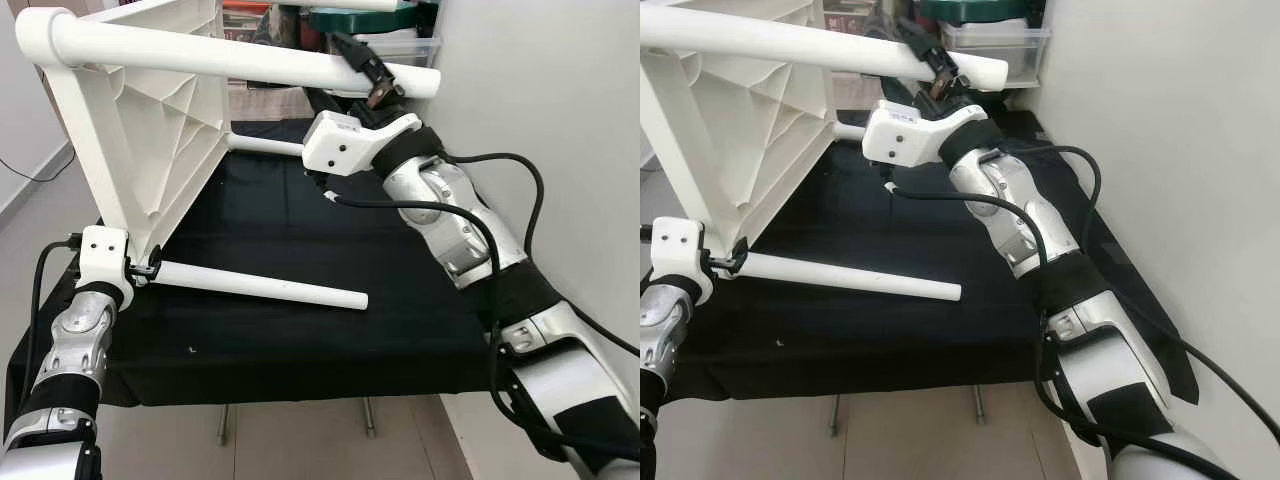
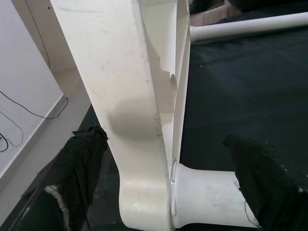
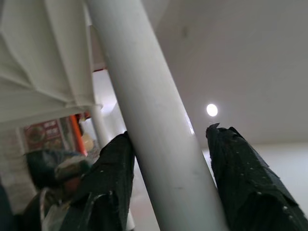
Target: Building children table
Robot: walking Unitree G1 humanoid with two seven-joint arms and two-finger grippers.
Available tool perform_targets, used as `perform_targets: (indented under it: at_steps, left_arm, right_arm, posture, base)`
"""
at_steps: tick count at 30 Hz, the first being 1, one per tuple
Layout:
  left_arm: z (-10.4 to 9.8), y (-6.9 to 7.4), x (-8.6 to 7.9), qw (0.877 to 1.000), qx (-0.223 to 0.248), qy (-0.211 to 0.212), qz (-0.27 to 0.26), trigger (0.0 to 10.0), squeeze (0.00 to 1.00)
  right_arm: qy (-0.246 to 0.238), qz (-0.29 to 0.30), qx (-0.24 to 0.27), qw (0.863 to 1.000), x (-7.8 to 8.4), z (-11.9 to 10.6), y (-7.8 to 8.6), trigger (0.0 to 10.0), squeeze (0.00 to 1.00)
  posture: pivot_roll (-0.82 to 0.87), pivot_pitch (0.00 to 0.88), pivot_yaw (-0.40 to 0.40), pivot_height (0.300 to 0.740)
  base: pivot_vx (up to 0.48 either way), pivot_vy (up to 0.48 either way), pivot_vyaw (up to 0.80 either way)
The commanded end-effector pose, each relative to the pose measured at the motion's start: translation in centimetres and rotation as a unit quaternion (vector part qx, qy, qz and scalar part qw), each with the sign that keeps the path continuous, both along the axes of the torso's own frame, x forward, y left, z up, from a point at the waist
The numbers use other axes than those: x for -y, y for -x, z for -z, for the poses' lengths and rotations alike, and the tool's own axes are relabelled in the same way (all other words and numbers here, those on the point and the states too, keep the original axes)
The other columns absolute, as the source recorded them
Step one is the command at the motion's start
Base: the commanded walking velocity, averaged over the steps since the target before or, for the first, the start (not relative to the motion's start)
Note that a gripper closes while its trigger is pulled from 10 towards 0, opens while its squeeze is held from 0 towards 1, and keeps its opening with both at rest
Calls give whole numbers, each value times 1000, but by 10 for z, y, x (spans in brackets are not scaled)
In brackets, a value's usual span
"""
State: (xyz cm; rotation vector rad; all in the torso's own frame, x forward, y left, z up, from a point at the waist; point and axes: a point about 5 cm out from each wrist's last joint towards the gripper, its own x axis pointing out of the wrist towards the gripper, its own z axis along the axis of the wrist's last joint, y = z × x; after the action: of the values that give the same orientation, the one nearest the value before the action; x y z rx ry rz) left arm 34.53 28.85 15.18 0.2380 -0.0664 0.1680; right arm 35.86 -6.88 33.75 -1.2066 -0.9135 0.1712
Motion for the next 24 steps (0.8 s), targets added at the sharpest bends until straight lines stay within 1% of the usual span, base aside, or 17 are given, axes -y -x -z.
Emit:
perform_targets:
  at_steps: [1,6,8,9,11,12,13,15,16,17,24]
  left_arm:
    - [0,-2,3,1000,-1,-3,1,10000,0]
    - [1,-2,3,1000,-2,-3,1,10000,0]
    - [1,-2,3,1000,-2,-4,1,10000,0]
    - [1,-2,2,1000,-2,-4,0,10000,0]
    - [1,-2,2,1000,-2,-4,0,10000,0]
    - [0,-2,1,1000,-2,-7,0,10000,0]
    - [0,-2,1,1000,-2,-7,0,10000,0]
    - [-2,-3,0,1000,-2,-10,1,10000,0]
    - [-2,-3,0,1000,-2,-10,1,10000,0]
    - [-4,-4,0,1000,-2,-14,3,10000,0]
    - [-12,-9,-4,1000,-3,-27,3,10000,0]
  right_arm:
    - [-17,-10,-1,1000,-2,-6,0,0,0]
    - [-12,-9,-9,1000,-1,-4,-1,0,0]
    - [-11,-7,-11,1000,1,-5,-3,0,0]
    - [-10,0,-9,1000,5,-7,-5,0,0]
    - [-10,0,-9,1000,5,-7,-5,0,0]
    - [-10,24,6,1000,20,-19,-12,0,0]
    - [-10,24,6,1000,20,-19,-12,0,0]
    - [-9,40,20,999,29,-27,-15,0,0]
    - [-9,40,20,999,29,-27,-15,0,0]
    - [-9,46,30,998,34,-31,-15,0,0]
    - [-13,48,54,997,39,-43,-15,0,0]
  posture:
    - [-90,0,-21,740]
    - [-89,0,-24,740]
    - [-89,0,-24,740]
    - [-89,0,-24,740]
    - [-89,0,-24,740]
    - [-89,0,-24,740]
    - [-89,0,-24,740]
    - [-83,0,-23,740]
    - [-83,0,-23,740]
    - [-83,0,-23,740]
    - [-80,0,-13,740]
  base:
    - [0,0,0]
    - [0,0,0]
    - [0,0,0]
    - [0,0,0]
    - [0,0,0]
    - [0,0,0]
    - [0,0,0]
    - [0,0,0]
    - [0,0,0]
    - [0,0,0]
    - [0,0,0]
